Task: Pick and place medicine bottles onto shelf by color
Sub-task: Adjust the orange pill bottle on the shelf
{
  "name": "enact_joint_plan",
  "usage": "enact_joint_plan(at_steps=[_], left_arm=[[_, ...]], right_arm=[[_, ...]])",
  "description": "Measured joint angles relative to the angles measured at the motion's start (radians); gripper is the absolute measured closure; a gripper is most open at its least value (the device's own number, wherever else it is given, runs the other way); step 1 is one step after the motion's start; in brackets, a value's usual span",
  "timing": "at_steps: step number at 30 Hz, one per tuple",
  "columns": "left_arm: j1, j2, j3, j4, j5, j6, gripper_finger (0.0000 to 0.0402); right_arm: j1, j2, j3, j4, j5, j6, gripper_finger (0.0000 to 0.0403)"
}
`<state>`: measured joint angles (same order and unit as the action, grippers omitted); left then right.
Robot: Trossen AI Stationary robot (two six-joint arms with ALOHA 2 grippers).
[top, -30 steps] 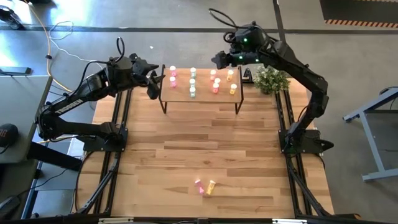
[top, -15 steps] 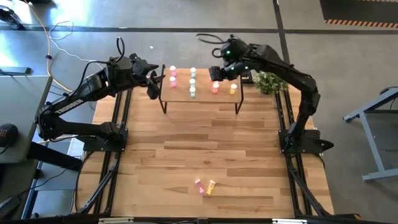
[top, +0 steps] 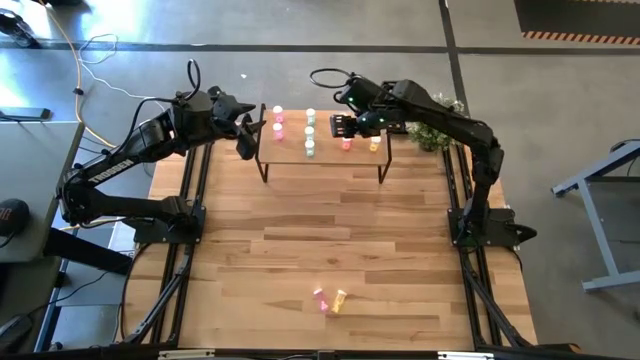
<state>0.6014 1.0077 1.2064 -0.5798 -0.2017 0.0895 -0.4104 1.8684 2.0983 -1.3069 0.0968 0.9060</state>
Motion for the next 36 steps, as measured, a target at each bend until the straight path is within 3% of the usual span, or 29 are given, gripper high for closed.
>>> enact_joint_plan(at_steps=[5, 18, 36], left_arm=[[0.000, 0.000, 0.000, 0.000, 0.012, 0.000, 0.0174], [0.000, 0.000, 0.000, 0.000, 0.016, 0.016, 0.0174], [0.000, 0.000, 0.000, 0.000, 0.017, 0.019, 0.0174]], right_arm=[[0.002, 0.022, 0.000, -0.002, 0.053, 0.037, 0.0224], [0.003, 0.114, 0.000, -0.033, 0.055, 0.062, 0.0224], [0.003, 0.148, 0.000, -0.019, 0.096, 0.058, 0.0224]])
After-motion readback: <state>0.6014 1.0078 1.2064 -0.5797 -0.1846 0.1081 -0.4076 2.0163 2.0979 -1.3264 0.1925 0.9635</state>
